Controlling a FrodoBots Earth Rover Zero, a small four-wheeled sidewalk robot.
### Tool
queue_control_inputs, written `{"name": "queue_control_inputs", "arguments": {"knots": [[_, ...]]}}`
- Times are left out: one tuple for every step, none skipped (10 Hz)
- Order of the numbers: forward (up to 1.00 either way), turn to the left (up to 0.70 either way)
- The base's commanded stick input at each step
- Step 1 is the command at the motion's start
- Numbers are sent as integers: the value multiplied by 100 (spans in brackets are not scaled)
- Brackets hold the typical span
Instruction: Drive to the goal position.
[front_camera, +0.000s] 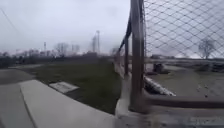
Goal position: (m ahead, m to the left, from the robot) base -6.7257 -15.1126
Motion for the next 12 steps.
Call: {"name": "queue_control_inputs", "arguments": {"knots": [[4,0],[4,0],[4,0],[4,0],[4,0],[4,0],[4,0],[4,0],[4,0],[4,0],[4,0],[4,0]]}}
